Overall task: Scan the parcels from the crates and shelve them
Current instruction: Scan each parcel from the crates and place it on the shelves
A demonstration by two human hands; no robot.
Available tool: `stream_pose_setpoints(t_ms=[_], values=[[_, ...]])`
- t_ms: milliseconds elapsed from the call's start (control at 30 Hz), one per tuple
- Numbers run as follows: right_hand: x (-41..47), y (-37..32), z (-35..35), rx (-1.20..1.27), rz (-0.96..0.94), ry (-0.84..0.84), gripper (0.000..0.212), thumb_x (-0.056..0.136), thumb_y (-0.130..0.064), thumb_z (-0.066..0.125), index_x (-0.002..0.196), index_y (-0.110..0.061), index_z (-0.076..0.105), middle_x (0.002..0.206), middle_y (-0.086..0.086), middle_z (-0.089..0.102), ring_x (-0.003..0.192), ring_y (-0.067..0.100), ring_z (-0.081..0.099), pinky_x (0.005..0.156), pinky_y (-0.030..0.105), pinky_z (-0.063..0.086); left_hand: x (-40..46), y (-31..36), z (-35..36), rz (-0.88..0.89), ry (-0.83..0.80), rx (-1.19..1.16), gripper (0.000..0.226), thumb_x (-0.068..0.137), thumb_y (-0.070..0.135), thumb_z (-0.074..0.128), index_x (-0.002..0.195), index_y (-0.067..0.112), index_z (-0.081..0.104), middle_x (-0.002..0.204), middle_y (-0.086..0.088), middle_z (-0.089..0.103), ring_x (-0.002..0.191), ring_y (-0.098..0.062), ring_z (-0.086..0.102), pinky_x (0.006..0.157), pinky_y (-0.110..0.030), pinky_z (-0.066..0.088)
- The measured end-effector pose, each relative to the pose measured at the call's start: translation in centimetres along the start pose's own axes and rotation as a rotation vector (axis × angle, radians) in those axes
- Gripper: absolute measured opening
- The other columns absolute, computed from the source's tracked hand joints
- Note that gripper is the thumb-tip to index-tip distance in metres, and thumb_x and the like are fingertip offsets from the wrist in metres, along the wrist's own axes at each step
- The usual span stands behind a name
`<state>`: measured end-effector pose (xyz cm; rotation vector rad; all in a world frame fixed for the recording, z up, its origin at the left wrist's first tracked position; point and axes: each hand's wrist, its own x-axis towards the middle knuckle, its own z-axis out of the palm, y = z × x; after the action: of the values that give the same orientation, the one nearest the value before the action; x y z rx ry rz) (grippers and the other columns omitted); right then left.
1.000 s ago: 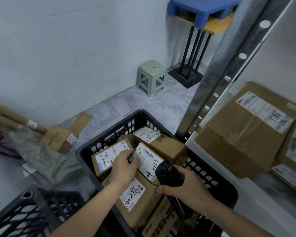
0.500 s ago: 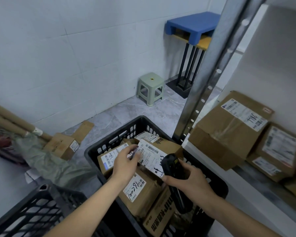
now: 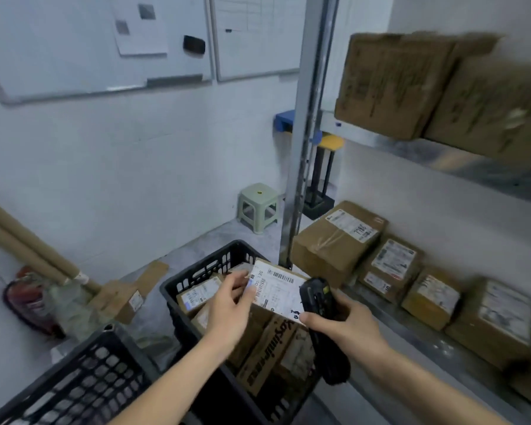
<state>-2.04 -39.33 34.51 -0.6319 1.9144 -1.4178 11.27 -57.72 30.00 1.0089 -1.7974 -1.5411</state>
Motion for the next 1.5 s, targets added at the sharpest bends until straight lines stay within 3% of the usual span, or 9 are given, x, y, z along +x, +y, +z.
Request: stream_pose_setpoints(t_ms=[133, 333, 533, 667, 833, 1033, 1233, 1400, 1500], values=[[-7.4, -3.3, -4.2, 0.029, -0.024, 0.031, 0.038, 0.075, -0.014, 0.093, 0.1, -0.033, 0.071, 0.081, -0.024, 0.077, 0.077, -0.003, 0.074, 0.062, 0.008, 0.051, -5.8, 4.9, 1.7, 0.063, -0.016, 0.06, 0.028, 0.099, 0.024, 0.061, 0.127, 0.026, 0.065, 0.125, 0.01, 0.064, 0.116, -0.004, 0.059, 0.102, -0.03, 0.049], [-17.8, -8.6, -10.5, -0.008, -0.07, 0.11, 0.039, 0.076, -0.021, 0.093, 0.111, -0.023, 0.077, 0.091, -0.012, 0.081, 0.081, 0.002, 0.076, 0.066, 0.011, 0.051, -13.9, 13.8, 4.4, 0.14, -0.148, -0.027, 0.015, 0.095, 0.019, 0.068, 0.105, 0.028, 0.062, 0.108, 0.008, 0.071, 0.106, -0.01, 0.066, 0.091, -0.026, 0.052], [-27.3, -13.2, -15.6, -0.09, -0.103, 0.189, 0.039, 0.076, -0.029, 0.093, 0.11, -0.03, 0.075, 0.086, -0.015, 0.079, 0.076, 0.0, 0.075, 0.063, 0.009, 0.05, -20.2, 20.6, 5.5, 0.236, -0.346, 0.081, 0.052, 0.091, 0.026, 0.073, 0.131, 0.052, 0.052, 0.111, 0.008, 0.069, 0.105, -0.008, 0.065, 0.092, -0.033, 0.056], [-34.4, -14.8, -17.9, -0.117, -0.102, 0.254, 0.034, 0.078, -0.022, 0.091, 0.108, -0.029, 0.076, 0.086, -0.009, 0.08, 0.074, 0.003, 0.074, 0.064, 0.014, 0.054, -25.2, 24.2, 6.1, 0.301, -0.462, 0.082, 0.055, 0.089, 0.023, 0.075, 0.123, 0.059, 0.052, 0.106, 0.005, 0.071, 0.102, -0.01, 0.067, 0.087, -0.029, 0.058], [-42.7, -15.5, -19.0, -0.213, -0.124, 0.336, 0.039, 0.073, -0.032, 0.092, 0.109, -0.033, 0.077, 0.096, -0.008, 0.08, 0.091, 0.017, 0.077, 0.085, 0.034, 0.063, -32.0, 27.4, 6.7, 0.324, -0.481, -0.005, 0.044, 0.078, 0.024, 0.084, 0.109, 0.044, 0.059, 0.111, 0.004, 0.071, 0.105, -0.017, 0.069, 0.083, -0.045, 0.062], [-51.1, -15.7, -21.6, -0.272, -0.128, 0.438, 0.043, 0.073, -0.029, 0.093, 0.112, -0.034, 0.076, 0.094, -0.013, 0.08, 0.084, 0.012, 0.076, 0.072, 0.022, 0.059, -38.9, 30.4, 9.5, 0.404, -0.525, -0.007, 0.038, 0.08, 0.017, 0.084, 0.107, 0.026, 0.058, 0.11, 0.003, 0.069, 0.092, -0.015, 0.072, 0.065, -0.026, 0.059], [-57.2, -16.0, -26.6, -0.282, -0.11, 0.51, 0.044, 0.072, -0.031, 0.094, 0.112, -0.034, 0.076, 0.095, -0.015, 0.079, 0.084, 0.008, 0.076, 0.071, 0.02, 0.058, -43.6, 33.0, 13.8, 0.402, -0.615, -0.002, 0.032, 0.078, 0.031, 0.086, 0.105, 0.031, 0.07, 0.105, 0.003, 0.073, 0.096, -0.015, 0.073, 0.084, -0.042, 0.062], [-60.4, -15.2, -31.7, -0.451, -0.052, 0.571, 0.048, 0.064, -0.048, 0.09, 0.109, -0.041, 0.075, 0.092, -0.021, 0.078, 0.084, 0.0, 0.073, 0.08, 0.026, 0.06, -48.0, 35.1, 18.6, 0.426, -0.643, -0.039, 0.03, 0.084, 0.019, 0.081, 0.112, 0.028, 0.072, 0.104, 0.001, 0.073, 0.086, -0.008, 0.073, 0.063, -0.022, 0.058], [-61.8, -14.2, -34.5, -0.662, 0.06, 0.609, 0.049, 0.053, -0.059, 0.081, 0.097, -0.039, 0.073, 0.082, -0.016, 0.076, 0.079, 0.003, 0.071, 0.076, 0.032, 0.061, -50.7, 35.8, 21.3, 0.469, -0.618, -0.005, 0.026, 0.086, 0.021, 0.079, 0.108, 0.033, 0.072, 0.102, 0.009, 0.072, 0.08, -0.007, 0.072, 0.057, -0.02, 0.056]])
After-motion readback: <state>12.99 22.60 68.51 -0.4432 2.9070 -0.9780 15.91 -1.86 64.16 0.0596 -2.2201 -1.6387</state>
